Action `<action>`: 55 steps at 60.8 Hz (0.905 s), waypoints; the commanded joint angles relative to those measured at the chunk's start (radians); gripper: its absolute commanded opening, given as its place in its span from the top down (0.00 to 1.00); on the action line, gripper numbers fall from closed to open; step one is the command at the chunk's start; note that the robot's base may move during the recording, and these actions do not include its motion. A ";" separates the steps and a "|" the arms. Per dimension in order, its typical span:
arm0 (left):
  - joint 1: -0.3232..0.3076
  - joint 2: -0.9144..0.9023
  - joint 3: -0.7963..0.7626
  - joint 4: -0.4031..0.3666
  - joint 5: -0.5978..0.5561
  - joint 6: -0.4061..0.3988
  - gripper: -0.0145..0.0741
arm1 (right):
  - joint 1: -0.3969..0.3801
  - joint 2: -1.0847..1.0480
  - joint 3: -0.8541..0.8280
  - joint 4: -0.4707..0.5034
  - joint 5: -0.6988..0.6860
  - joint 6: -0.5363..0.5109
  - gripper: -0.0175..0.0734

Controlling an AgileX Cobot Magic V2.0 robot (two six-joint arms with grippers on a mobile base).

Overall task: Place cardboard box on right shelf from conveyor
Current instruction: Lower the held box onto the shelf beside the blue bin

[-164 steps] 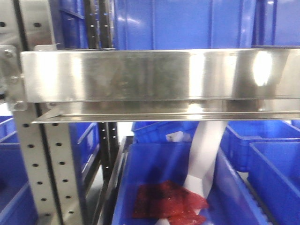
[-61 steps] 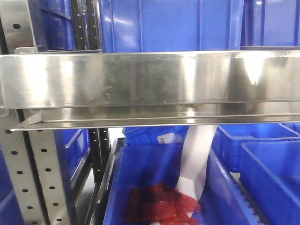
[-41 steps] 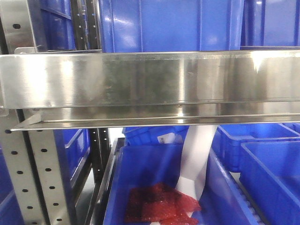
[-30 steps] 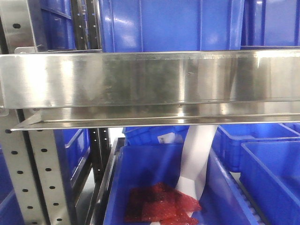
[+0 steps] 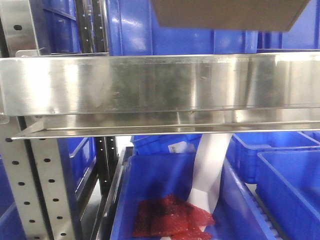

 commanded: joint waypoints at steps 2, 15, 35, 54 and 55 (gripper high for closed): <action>0.002 -0.014 0.009 -0.006 -0.088 0.000 0.97 | 0.002 0.012 -0.041 0.012 -0.123 -0.010 0.57; 0.002 -0.014 0.009 -0.006 -0.088 0.000 0.97 | 0.002 0.078 -0.041 0.012 -0.120 -0.010 0.57; 0.002 -0.014 0.009 -0.006 -0.088 0.000 0.97 | 0.002 0.072 -0.041 0.013 -0.089 0.039 0.11; 0.002 -0.014 0.009 -0.006 -0.088 0.000 0.97 | 0.002 0.026 -0.041 0.031 -0.054 0.178 0.11; 0.002 -0.014 0.009 -0.006 -0.088 0.000 0.97 | 0.002 0.022 -0.041 0.037 -0.052 0.187 0.11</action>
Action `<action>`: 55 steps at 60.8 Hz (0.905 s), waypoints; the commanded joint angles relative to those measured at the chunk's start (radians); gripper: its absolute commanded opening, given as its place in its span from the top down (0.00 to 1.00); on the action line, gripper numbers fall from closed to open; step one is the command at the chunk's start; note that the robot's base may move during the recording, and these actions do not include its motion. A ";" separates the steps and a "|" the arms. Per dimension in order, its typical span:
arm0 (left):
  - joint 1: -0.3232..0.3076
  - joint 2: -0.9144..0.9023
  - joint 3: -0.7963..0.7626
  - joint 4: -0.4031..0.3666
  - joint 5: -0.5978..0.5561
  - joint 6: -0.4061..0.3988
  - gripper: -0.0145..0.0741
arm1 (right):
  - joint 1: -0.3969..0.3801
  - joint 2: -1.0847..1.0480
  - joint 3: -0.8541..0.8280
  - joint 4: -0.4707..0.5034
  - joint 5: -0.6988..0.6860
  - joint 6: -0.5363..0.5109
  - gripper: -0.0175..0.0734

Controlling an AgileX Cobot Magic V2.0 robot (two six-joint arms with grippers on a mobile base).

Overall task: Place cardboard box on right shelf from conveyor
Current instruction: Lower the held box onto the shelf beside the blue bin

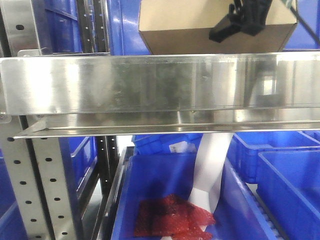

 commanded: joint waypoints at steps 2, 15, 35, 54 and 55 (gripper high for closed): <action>0.002 -0.014 0.009 -0.006 -0.088 0.000 0.97 | -0.002 -0.075 -0.035 0.040 -0.051 0.080 0.11; 0.002 -0.014 0.009 -0.006 -0.088 0.000 0.97 | -0.002 -0.155 -0.005 0.086 -0.032 0.358 0.11; 0.002 -0.014 0.009 -0.006 -0.088 0.000 0.97 | -0.002 -0.460 0.299 0.048 -0.274 1.022 0.44; 0.002 -0.014 0.009 -0.006 -0.088 0.000 0.97 | -0.002 -0.809 0.547 -0.129 -0.334 1.370 0.73; 0.002 -0.014 0.009 -0.006 -0.088 0.000 0.97 | -0.002 -0.821 0.556 -0.129 -0.334 1.370 0.73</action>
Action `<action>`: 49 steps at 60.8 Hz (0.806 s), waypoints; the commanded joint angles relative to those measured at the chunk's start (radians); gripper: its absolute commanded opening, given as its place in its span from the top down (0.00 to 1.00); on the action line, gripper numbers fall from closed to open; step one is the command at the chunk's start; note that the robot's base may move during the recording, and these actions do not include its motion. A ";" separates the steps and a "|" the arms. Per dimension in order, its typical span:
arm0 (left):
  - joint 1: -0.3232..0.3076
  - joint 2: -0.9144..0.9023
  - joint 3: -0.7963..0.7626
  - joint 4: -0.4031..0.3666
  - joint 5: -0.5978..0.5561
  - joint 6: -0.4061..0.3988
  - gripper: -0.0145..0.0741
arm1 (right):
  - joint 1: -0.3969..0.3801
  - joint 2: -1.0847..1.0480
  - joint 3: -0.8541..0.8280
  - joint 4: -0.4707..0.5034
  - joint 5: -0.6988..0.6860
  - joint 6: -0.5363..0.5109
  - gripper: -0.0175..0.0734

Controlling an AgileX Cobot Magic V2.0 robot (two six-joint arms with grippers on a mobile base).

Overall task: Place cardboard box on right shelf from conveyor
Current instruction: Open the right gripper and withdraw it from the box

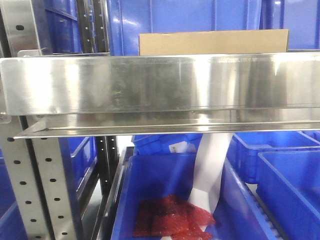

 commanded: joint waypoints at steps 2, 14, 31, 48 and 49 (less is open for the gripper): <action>0.002 -0.014 0.009 -0.006 -0.088 0.000 0.97 | -0.002 -0.096 0.026 -0.028 -0.099 0.042 0.73; 0.002 -0.014 0.009 -0.006 -0.088 0.000 0.97 | -0.002 -0.195 0.093 -0.028 -0.099 0.042 0.73; 0.002 -0.014 0.009 -0.006 -0.088 0.000 0.97 | -0.002 -0.199 0.093 -0.028 -0.099 0.042 0.73; 0.002 -0.014 0.009 -0.006 -0.088 0.000 0.97 | -0.002 -0.199 0.093 -0.028 -0.099 0.042 0.73; 0.002 -0.014 0.009 -0.006 -0.088 0.000 0.97 | -0.002 -0.199 0.093 -0.028 -0.099 0.042 0.73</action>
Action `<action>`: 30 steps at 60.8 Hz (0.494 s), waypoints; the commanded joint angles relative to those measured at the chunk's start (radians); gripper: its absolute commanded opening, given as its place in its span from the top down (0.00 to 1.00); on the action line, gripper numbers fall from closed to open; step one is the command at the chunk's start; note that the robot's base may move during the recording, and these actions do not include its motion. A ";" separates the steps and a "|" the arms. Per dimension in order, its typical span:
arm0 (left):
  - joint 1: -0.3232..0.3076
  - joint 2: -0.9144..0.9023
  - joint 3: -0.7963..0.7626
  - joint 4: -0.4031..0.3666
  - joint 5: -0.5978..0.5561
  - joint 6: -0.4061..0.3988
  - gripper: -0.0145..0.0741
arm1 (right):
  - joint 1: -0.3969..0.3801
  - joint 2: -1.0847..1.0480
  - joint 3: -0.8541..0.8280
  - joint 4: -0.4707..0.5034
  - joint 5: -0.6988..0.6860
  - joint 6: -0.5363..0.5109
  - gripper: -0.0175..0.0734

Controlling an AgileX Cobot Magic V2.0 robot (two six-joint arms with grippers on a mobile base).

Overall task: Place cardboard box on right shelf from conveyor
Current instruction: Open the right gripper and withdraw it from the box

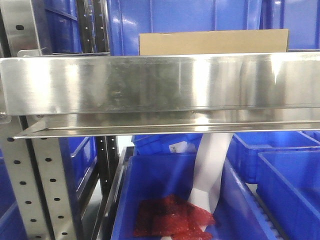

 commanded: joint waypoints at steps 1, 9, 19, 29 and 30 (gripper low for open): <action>0.002 -0.014 0.009 -0.006 -0.088 0.000 0.97 | -0.002 0.000 -0.029 -0.007 -0.093 0.004 0.73; 0.002 -0.014 0.009 -0.006 -0.088 0.000 0.97 | -0.003 -0.012 -0.029 -0.002 -0.055 0.003 0.73; 0.002 -0.014 0.009 -0.006 -0.088 0.000 0.97 | -0.081 -0.111 0.014 -0.006 0.032 -0.008 0.73; 0.002 -0.014 0.009 -0.006 -0.088 0.000 0.97 | -0.244 -0.285 0.138 -0.007 0.049 -0.008 0.73; 0.002 -0.014 0.009 -0.006 -0.088 0.000 0.97 | -0.257 -0.299 0.150 -0.007 0.049 -0.008 0.73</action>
